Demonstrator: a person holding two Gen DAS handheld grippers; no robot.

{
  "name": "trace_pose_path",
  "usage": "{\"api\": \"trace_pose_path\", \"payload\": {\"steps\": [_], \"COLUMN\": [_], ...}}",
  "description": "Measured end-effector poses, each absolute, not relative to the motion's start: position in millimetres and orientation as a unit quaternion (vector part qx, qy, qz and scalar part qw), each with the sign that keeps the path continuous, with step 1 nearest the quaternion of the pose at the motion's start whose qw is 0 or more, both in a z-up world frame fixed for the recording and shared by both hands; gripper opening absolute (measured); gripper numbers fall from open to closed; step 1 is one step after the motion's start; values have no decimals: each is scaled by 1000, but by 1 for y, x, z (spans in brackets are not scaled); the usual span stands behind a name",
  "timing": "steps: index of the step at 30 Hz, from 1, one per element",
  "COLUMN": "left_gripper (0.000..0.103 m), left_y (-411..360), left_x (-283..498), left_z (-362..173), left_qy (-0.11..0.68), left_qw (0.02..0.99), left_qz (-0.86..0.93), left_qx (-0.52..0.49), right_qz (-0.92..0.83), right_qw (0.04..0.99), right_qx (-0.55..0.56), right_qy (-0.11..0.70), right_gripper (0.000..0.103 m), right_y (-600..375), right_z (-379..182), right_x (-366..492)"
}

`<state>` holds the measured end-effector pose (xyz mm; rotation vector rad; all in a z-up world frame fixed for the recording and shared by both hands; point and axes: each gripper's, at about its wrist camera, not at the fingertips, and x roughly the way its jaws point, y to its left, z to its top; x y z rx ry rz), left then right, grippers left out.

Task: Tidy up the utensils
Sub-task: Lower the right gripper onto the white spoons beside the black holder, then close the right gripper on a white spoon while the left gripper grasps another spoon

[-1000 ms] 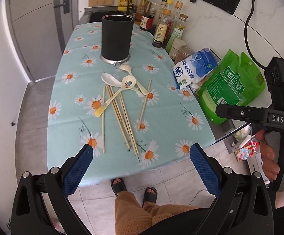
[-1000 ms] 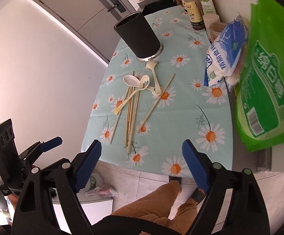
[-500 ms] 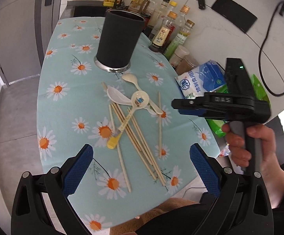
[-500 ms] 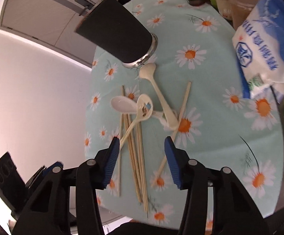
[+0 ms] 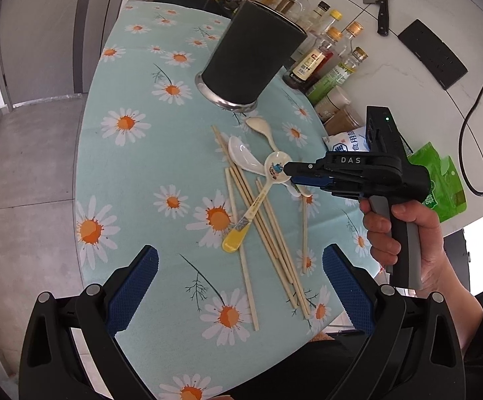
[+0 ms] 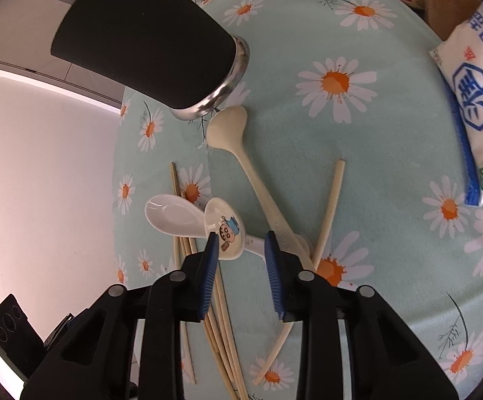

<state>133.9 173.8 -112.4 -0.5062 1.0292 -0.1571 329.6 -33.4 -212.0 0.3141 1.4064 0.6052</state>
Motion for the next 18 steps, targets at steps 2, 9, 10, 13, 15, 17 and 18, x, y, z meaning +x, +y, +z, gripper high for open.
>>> {"api": "trace_pose_path", "payload": {"steps": [2, 9, 10, 13, 15, 17, 18], "left_gripper": [96, 96, 96, 96, 96, 96, 96], "left_y": [174, 170, 170, 168, 168, 170, 171], "left_x": [133, 136, 136, 137, 138, 142, 143], "left_z": [-112, -113, -114, -113, -114, -116, -116], "left_qy": [488, 490, 491, 494, 496, 498, 498], "left_qw": [836, 835, 834, 833, 831, 830, 830], "left_qz": [-73, -56, -52, -46, -41, -35, -32], "left_qx": [-239, -243, -245, -247, -248, -250, -250], "right_qz": [279, 286, 291, 299, 308, 315, 319], "right_qw": [710, 710, 708, 708, 704, 702, 701], "right_qx": [139, 130, 131, 124, 128, 126, 124], "right_qy": [631, 630, 630, 627, 627, 626, 626], "right_gripper": [22, 10, 8, 6, 6, 6, 6], "right_y": [-31, -27, -25, -27, -27, -29, -29], "right_z": [-214, -221, -223, -220, -219, -216, -213], "right_x": [331, 343, 344, 346, 350, 352, 354]}}
